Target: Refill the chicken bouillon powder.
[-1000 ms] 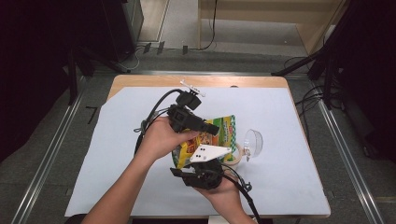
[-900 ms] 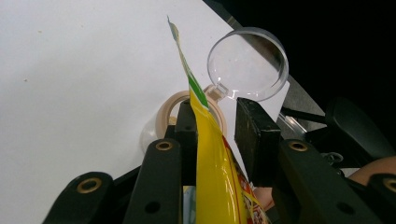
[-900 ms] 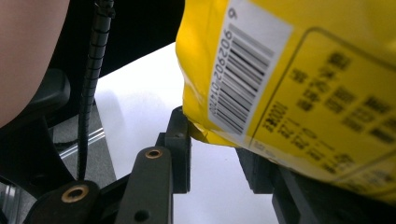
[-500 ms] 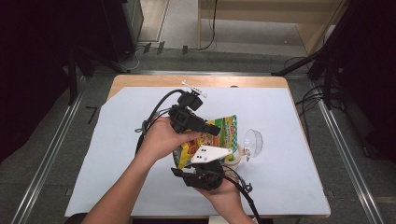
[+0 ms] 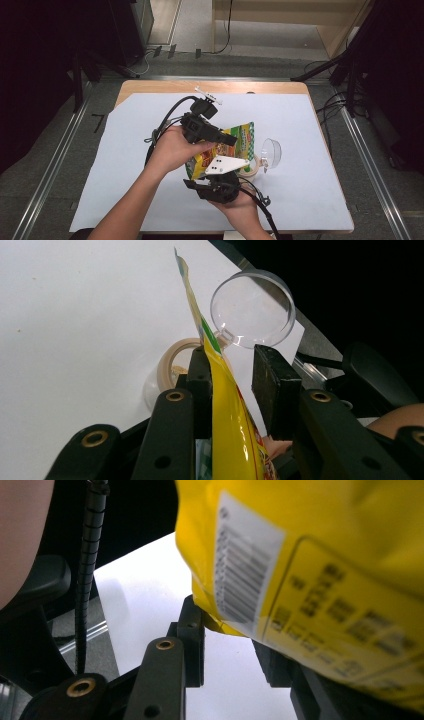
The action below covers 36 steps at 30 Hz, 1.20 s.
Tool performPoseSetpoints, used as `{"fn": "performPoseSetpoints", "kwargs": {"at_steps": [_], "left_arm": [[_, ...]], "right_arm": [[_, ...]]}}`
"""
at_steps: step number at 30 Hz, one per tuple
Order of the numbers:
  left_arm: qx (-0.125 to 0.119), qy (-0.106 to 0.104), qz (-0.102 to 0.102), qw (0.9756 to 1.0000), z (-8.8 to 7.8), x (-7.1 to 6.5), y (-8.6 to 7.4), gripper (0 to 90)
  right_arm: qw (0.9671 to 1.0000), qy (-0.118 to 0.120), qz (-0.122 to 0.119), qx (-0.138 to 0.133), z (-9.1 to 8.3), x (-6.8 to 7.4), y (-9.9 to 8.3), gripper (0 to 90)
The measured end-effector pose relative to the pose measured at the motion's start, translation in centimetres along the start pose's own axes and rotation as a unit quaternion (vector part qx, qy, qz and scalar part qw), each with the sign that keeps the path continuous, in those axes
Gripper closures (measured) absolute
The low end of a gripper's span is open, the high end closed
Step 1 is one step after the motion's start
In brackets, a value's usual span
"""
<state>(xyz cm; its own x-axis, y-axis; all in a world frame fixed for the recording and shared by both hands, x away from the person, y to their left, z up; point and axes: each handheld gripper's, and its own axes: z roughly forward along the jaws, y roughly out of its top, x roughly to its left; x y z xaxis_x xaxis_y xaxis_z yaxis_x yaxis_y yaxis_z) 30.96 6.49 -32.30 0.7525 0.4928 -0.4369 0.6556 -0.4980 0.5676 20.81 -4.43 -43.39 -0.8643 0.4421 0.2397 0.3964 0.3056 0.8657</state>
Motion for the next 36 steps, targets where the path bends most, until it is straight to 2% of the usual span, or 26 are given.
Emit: {"fn": "performPoseSetpoints", "kwargs": {"at_steps": [3, 8, 36], "left_arm": [[0.000, -0.003, 0.004, 1.0000, -0.01, -0.21, 0.00, 72.5], [0.002, -0.007, -0.003, 1.0000, -0.09, -0.05, 0.01, 74.7], [0.003, -0.039, -0.020, 0.9991, -0.21, -0.30, -0.04, 74.6]], "right_arm": [[1.0000, 0.005, 0.006, 0.001, 0.04, -0.15, -0.07, 69.6], [1.0000, 0.006, 0.005, 0.000, 0.05, -0.14, -0.11, 69.9], [0.9999, 0.005, 0.008, 0.003, 0.28, -0.32, -0.36, 72.2]]}}
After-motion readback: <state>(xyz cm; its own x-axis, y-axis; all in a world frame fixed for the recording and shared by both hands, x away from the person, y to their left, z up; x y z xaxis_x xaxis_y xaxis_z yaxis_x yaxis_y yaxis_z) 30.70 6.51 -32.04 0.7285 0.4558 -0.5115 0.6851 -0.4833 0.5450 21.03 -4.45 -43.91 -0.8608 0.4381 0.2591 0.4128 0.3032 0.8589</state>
